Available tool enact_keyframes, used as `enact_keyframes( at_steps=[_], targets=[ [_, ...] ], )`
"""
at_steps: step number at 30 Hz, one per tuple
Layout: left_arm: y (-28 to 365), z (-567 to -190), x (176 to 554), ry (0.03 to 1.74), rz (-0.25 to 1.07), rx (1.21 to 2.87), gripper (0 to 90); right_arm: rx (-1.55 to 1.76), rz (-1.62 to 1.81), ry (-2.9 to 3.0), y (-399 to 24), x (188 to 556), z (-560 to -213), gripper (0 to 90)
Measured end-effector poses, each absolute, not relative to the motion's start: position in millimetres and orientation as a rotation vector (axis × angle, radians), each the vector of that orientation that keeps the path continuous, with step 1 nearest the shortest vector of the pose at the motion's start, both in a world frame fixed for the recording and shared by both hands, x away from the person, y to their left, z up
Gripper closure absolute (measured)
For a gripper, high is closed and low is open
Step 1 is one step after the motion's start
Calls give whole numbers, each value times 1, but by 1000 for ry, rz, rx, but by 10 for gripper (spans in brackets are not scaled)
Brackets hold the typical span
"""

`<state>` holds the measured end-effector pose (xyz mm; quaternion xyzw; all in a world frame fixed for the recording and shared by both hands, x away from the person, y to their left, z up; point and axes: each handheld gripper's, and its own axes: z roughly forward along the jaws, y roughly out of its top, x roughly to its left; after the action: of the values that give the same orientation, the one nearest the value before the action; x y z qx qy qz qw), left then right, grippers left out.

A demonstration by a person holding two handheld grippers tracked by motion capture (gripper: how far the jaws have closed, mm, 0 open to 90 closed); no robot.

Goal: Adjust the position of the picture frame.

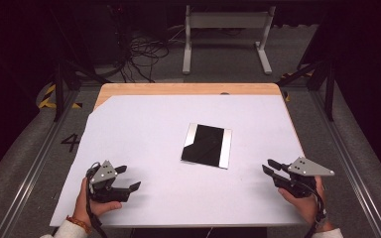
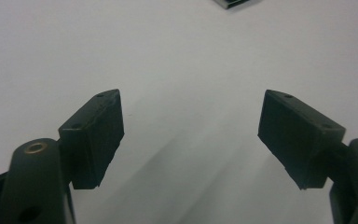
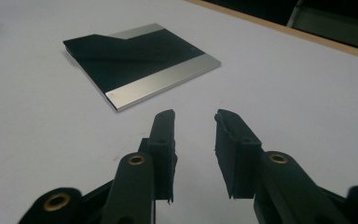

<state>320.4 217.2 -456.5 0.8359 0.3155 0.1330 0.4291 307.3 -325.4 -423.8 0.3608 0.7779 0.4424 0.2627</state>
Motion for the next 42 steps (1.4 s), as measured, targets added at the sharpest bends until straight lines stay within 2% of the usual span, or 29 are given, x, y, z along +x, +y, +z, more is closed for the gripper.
enact_keyframes(
  at_steps=[5,6,10,14,16,19,20,23,26,27,28,35,42],
  targets=[
    [210,-457,318,757,343,2108,303,982,1185,2118,-323,309,-425,686],
    [208,-457,317,748,351,2118,299,980,1185,2118,-322,309,-425,651],
    [208,-457,315,741,375,2116,319,980,1171,2128,-319,310,-426,645],
    [205,-457,317,725,394,2132,336,955,1153,2177,-306,314,-429,583],
    [202,-457,317,709,388,2140,341,956,1151,2182,-305,315,-430,581],
    [194,-457,318,660,379,2177,442,953,1150,2191,-303,322,-430,607],
    [191,-457,319,647,374,2190,530,956,1159,2193,-303,325,-431,636],
    [182,-457,323,618,334,2211,712,965,1164,2205,-300,336,-432,718],
    [175,-459,329,605,294,2224,827,951,1135,2233,-292,347,-433,813],
    [175,-459,329,605,294,2224,849,951,1135,2233,-292,347,-433,813],
    [170,-460,331,597,278,2233,872,942,1123,2253,-287,353,-433,862],
    [152,-461,342,576,258,2252,896,979,1116,2265,-278,376,-435,900],
    [138,-464,353,590,249,2252,881,953,1093,2358,-261,377,-445,900]
  ],
)
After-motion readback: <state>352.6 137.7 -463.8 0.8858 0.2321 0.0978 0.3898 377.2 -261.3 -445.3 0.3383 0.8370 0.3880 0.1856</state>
